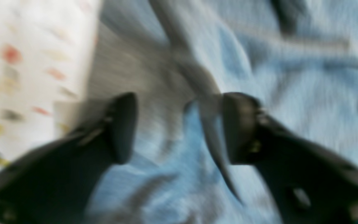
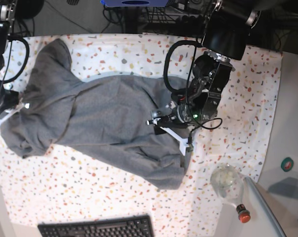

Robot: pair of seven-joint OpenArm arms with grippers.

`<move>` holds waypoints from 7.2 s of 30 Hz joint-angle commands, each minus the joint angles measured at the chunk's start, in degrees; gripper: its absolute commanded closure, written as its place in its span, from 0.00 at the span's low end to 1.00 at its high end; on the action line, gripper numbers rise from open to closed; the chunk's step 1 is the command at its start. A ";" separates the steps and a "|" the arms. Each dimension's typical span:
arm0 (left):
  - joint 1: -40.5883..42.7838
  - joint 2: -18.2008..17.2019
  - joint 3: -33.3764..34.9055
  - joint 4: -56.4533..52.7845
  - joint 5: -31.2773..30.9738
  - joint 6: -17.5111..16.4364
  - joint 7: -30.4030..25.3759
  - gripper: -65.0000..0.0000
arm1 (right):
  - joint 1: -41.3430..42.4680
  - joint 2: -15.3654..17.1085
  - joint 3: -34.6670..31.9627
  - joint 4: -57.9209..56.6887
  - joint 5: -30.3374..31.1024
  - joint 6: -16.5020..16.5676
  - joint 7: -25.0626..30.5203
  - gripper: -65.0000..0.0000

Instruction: Layout the t-shirt on the table in an organized manner, then fold the t-shirt properly

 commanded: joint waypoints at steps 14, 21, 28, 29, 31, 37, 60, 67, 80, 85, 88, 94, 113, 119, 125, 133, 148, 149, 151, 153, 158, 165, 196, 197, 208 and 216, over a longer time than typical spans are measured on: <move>22.10 -2.83 -17.77 27.17 -0.06 0.16 -1.17 0.22 | 0.81 0.81 0.22 1.32 0.15 0.05 0.79 1.00; 22.36 -0.72 -16.45 26.11 -0.15 0.43 -1.17 0.22 | 0.64 0.46 -0.22 3.34 0.24 0.05 0.79 1.00; 25.17 4.91 -29.99 19.69 -7.01 -10.83 -1.26 0.22 | -3.67 0.46 0.13 11.34 0.24 0.05 0.79 1.00; 25.00 5.00 -30.25 17.76 -7.97 -11.44 -1.26 0.22 | -3.85 0.46 0.13 12.04 0.24 0.05 0.79 1.00; 23.59 5.00 -30.25 15.04 -9.03 -11.88 -2.32 0.22 | -4.02 0.46 0.13 12.57 0.24 0.05 0.79 1.00; 21.83 5.79 -29.38 10.64 -9.29 -11.88 -6.89 0.23 | -9.03 -0.16 1.10 19.60 0.77 0.05 0.79 1.00; 22.01 5.52 -27.62 12.84 -8.94 -11.97 -6.98 1.00 | -10.88 -12.29 25.19 11.78 0.51 21.50 -3.87 0.39; 22.01 4.12 -27.53 13.45 -9.21 -11.88 -6.98 1.00 | -13.25 -14.40 19.65 13.89 0.59 25.02 -4.23 0.58; 23.33 2.54 -26.56 24.88 -4.02 -11.53 -6.54 1.00 | -15.27 -16.86 36.88 32.61 0.51 25.02 -15.57 1.00; 13.57 2.80 -17.95 27.34 4.60 -9.16 -1.17 1.00 | -7.63 -13.61 35.47 37.10 0.15 23.08 -18.20 1.00; 3.81 2.89 -12.67 26.29 5.48 -6.43 1.02 1.00 | 0.99 -9.48 32.31 36.74 0.24 19.30 -19.96 1.00; -23.00 3.06 -4.85 13.10 5.30 -3.18 0.94 1.00 | 22.88 0.28 21.41 28.04 0.24 17.90 -19.79 1.00; -26.78 10.62 -13.73 20.49 -1.73 -3.27 1.55 1.00 | 21.21 6.87 23.60 51.34 0.51 17.99 -25.06 1.00; -3.05 7.72 -10.47 24.53 -1.47 -3.18 1.20 1.00 | -0.51 -5.87 29.05 42.90 0.33 17.99 -13.81 1.00; 9.52 5.96 -11.79 16.18 -1.38 -3.09 -1.53 1.00 | -8.59 -8.69 29.23 25.23 0.59 17.99 -4.40 1.00; 15.06 1.22 -6.34 8.97 -1.47 -3.00 -10.23 1.00 | -13.08 -8.69 28.88 20.74 0.42 18.07 -1.50 1.00; 19.11 -1.33 -8.01 11.08 -1.91 -3.00 -10.14 0.25 | -13.25 -8.34 29.41 21.27 0.24 17.90 -9.50 0.68; 19.72 -2.12 -8.10 12.13 -1.91 -3.00 -10.23 0.19 | -13.34 -8.42 29.41 21.45 0.24 17.90 -9.41 0.59; 21.22 -2.83 -8.98 14.77 -2.00 -3.00 -10.41 0.14 | -14.66 -8.60 29.85 23.38 0.24 17.90 -9.15 0.43; 23.41 -2.65 -12.67 18.11 -2.00 -3.00 -10.23 0.14 | -16.15 -9.57 30.90 27.25 0.33 17.90 -8.27 0.38; 29.04 -2.48 -20.94 23.91 -2.00 -3.27 -10.67 0.14 | -20.46 -12.91 31.96 37.36 0.33 17.90 -7.21 0.39; 25.08 1.04 -34.39 14.95 -8.15 -8.98 -10.76 0.14 | -22.22 -14.93 31.43 39.38 0.33 17.99 -3.96 0.39; 16.56 -0.63 -25.95 4.40 -10.08 -13.90 -10.23 1.00 | -32.51 -16.51 25.98 44.22 0.59 18.25 -9.15 0.44; 16.56 -0.63 -25.95 4.40 -10.08 -13.90 -10.23 1.00 | -33.56 -16.86 23.69 45.89 0.59 18.25 -9.06 0.50; 16.21 -0.63 -25.95 4.49 -10.08 -13.73 -10.23 1.00 | -26.70 -16.42 13.85 32.09 0.24 17.99 -9.06 1.00; 16.47 -0.63 -25.95 4.49 -10.08 -13.73 -10.23 1.00 | -29.69 -17.22 4.62 35.34 0.24 17.90 -11.43 1.00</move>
